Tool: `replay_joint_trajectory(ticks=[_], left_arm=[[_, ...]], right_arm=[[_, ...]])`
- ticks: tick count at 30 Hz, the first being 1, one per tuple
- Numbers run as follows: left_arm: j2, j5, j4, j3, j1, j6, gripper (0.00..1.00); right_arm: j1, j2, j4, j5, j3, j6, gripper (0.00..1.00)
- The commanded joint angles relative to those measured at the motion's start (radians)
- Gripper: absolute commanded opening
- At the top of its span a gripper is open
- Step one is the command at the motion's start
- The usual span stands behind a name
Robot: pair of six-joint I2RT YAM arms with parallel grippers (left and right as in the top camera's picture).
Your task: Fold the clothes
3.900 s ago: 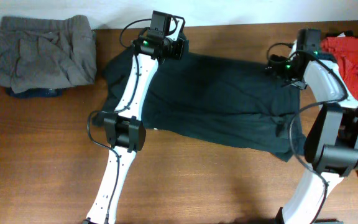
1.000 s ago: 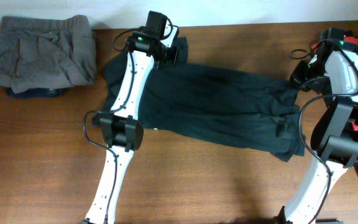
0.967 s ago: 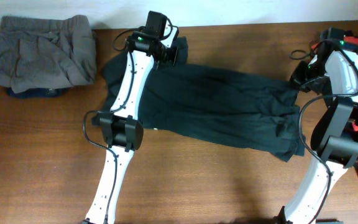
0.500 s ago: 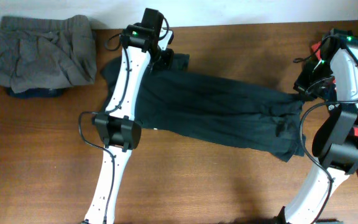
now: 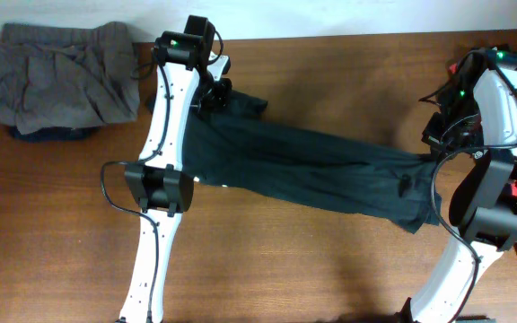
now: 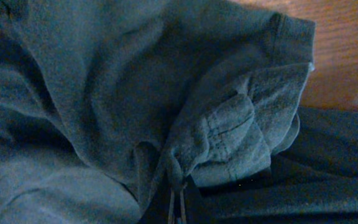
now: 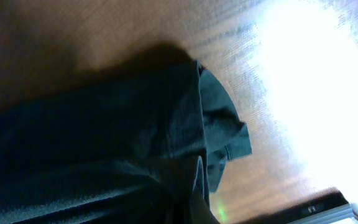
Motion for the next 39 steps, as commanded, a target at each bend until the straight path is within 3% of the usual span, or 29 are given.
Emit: replay_joint_trajectory(ticks=[1, 11, 14, 29, 32, 36, 38, 39], left_arm=[[-0.053, -0.122, -0.017, 0.012, 0.037, 0.001, 0.01], [-0.066, -0.246, -0.017, 0.011, 0.037, 0.002, 0.03], [-0.068, -0.244, -0.017, 0.011, 0.037, 0.002, 0.07], [-0.151, -0.204, -0.017, -0.021, 0.037, 0.002, 0.06], [-0.151, -0.204, -0.017, -0.04, 0.037, 0.002, 0.11], [-0.151, -0.205, -0.017, -0.051, 0.037, 0.002, 0.2], [-0.151, -0.204, -0.017, -0.051, 0.037, 0.013, 0.29], [-0.151, -0.205, -0.017, -0.051, 0.037, 0.027, 0.33]], right_arm=[[-0.011, -0.045, -0.029, 0.121, 0.013, 0.016, 0.04], [-0.008, -0.045, -0.133, 0.182, 0.013, 0.013, 0.04], [0.01, -0.045, -0.133, 0.179, 0.013, 0.01, 0.04], [0.179, -0.045, -0.133, 0.15, 0.008, -0.036, 0.04], [0.175, -0.045, -0.133, 0.15, 0.008, -0.043, 0.05], [0.165, -0.045, -0.133, 0.156, 0.008, -0.051, 0.12], [0.161, -0.045, -0.133, 0.161, 0.008, -0.059, 0.29], [0.158, -0.045, -0.133, 0.161, 0.008, -0.066, 0.31]])
